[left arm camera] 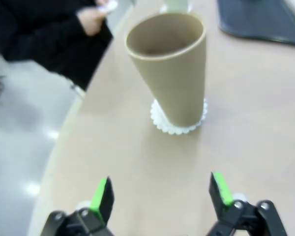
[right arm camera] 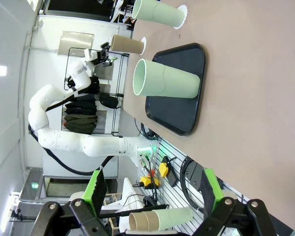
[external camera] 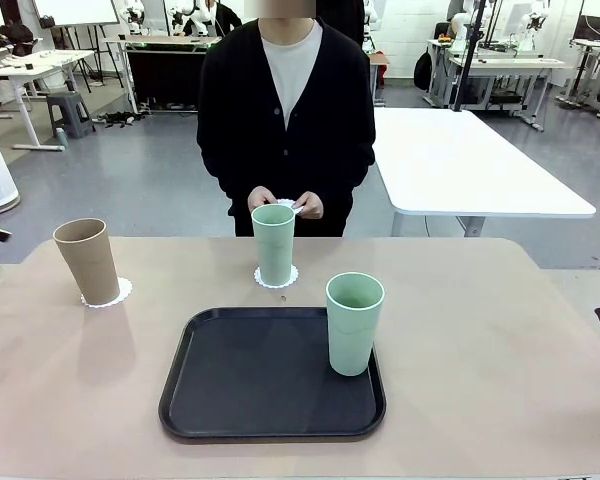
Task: Place coasters on the table and set cups on them.
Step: Take one Reusable plastic cup from the Flat Tray and place it on a coaster set by the human.
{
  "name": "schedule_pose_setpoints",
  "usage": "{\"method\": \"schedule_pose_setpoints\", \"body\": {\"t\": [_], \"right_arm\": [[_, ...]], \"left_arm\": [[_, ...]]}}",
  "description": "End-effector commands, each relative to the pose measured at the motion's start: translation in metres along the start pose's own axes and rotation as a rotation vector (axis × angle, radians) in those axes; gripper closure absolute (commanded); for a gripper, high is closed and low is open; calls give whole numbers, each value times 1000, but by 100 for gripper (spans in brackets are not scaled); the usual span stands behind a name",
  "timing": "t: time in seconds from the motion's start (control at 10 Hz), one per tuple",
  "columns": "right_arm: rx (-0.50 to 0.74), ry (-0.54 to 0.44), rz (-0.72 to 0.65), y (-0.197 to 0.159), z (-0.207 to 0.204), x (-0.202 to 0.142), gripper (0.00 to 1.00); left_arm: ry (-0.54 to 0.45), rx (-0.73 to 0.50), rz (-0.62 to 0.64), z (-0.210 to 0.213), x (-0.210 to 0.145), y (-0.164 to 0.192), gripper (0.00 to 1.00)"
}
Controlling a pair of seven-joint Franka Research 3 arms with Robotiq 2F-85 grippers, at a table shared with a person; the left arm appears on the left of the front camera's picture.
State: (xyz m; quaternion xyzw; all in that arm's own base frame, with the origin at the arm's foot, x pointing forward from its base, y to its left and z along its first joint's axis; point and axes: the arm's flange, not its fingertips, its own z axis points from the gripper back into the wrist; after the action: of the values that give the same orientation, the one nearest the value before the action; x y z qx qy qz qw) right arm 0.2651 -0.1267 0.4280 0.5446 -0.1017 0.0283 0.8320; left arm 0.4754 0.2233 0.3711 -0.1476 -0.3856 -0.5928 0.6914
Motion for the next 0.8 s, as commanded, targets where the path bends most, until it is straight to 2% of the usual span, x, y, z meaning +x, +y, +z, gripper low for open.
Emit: {"method": "schedule_pose_setpoints", "body": {"t": [0.0,0.2,0.6,0.7], "right_arm": [[13,-7,10,1,0,0,0],[13,-7,10,1,0,0,0],[13,-7,10,1,0,0,0],[13,-7,10,1,0,0,0]], "left_arm": [[80,16,-31,36,66,-39,0],[164,-19,-24,59,121,-63,0],[505,-70,54,65,197,-100,0],[527,-93,55,62,208,-102,0]]}}
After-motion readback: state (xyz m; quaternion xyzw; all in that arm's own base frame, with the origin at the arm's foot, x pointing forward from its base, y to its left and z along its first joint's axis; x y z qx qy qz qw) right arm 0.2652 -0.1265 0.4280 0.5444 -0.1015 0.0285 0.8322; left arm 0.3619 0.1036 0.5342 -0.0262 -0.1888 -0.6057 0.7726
